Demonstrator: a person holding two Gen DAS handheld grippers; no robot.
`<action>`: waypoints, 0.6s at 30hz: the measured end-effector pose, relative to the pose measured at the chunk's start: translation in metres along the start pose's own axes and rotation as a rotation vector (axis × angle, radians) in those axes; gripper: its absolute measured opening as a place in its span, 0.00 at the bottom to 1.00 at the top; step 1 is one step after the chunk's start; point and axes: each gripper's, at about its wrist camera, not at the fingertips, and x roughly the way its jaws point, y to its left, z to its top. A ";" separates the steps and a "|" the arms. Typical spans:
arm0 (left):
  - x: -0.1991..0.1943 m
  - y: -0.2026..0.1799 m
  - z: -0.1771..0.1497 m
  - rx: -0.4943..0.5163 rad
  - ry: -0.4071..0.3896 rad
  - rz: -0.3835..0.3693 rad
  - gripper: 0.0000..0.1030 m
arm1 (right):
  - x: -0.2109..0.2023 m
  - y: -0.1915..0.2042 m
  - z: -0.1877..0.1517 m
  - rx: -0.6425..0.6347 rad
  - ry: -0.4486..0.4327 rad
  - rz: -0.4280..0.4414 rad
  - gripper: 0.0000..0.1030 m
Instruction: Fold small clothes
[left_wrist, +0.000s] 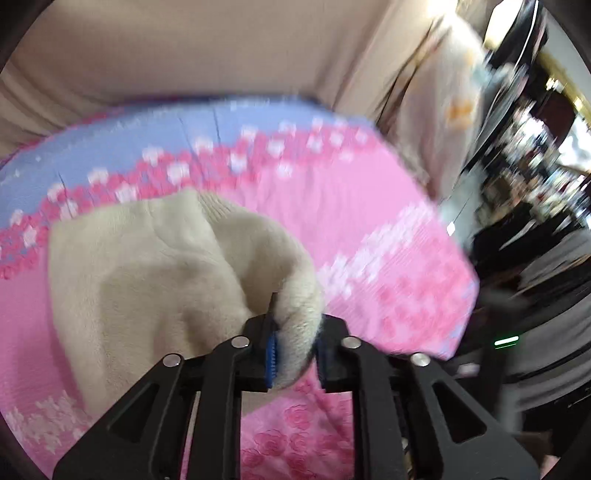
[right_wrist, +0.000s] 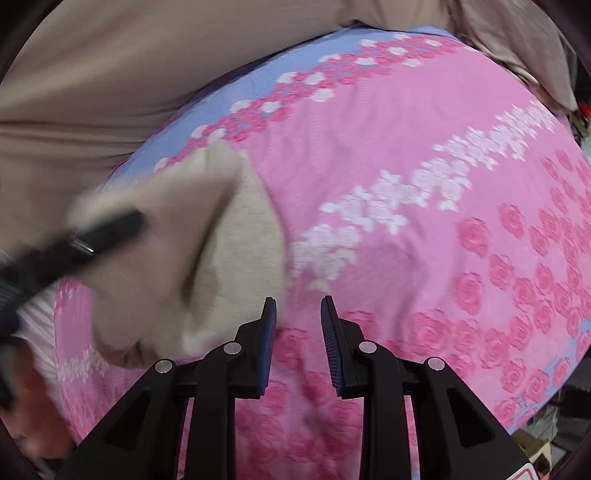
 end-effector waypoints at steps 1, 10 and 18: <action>0.024 -0.002 -0.007 0.000 0.057 0.018 0.17 | -0.002 -0.010 -0.001 0.018 0.003 -0.010 0.26; -0.076 0.033 -0.018 -0.096 -0.226 0.079 0.87 | -0.026 0.019 0.021 -0.008 -0.032 0.204 0.58; -0.129 0.125 -0.043 -0.292 -0.220 0.354 0.87 | 0.057 0.094 0.021 -0.067 0.215 0.242 0.27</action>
